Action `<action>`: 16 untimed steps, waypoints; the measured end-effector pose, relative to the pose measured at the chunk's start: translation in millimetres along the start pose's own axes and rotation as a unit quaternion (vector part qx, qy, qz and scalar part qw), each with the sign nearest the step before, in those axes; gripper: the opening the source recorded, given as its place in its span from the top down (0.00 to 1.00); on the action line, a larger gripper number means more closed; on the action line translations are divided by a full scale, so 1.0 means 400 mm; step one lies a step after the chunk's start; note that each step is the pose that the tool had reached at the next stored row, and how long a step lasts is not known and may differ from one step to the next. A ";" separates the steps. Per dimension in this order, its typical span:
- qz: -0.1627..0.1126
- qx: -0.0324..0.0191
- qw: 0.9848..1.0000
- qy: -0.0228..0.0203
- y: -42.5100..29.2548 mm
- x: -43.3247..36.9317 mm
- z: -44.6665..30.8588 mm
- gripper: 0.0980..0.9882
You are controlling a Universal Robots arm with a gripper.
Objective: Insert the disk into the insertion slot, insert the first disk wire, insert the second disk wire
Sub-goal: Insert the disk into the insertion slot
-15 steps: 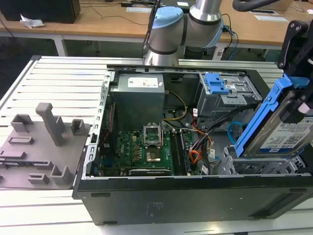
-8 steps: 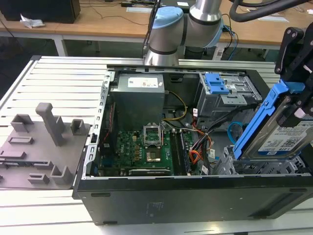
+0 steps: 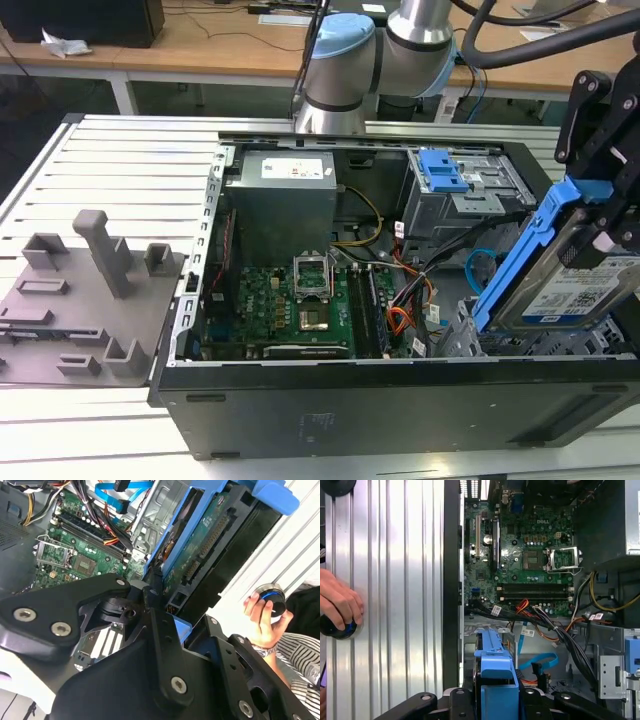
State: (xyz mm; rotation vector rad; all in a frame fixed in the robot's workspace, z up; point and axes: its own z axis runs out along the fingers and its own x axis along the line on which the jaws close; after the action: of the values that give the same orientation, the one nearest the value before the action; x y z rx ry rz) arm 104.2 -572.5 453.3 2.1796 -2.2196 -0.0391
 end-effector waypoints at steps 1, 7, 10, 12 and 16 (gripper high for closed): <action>0.000 0.000 1.000 0.000 0.000 0.000 0.001 0.70; 0.000 0.000 1.000 0.000 -0.007 -0.022 0.006 0.70; 0.000 0.000 1.000 0.000 -0.015 -0.040 0.009 0.70; 0.000 0.000 1.000 0.000 -0.020 -0.047 0.013 0.70; 0.000 0.000 1.000 0.000 -0.024 -0.055 0.035 0.70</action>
State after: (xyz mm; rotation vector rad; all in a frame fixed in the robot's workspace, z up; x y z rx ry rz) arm 113.6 -550.7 438.9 2.1798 -2.2198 -0.0398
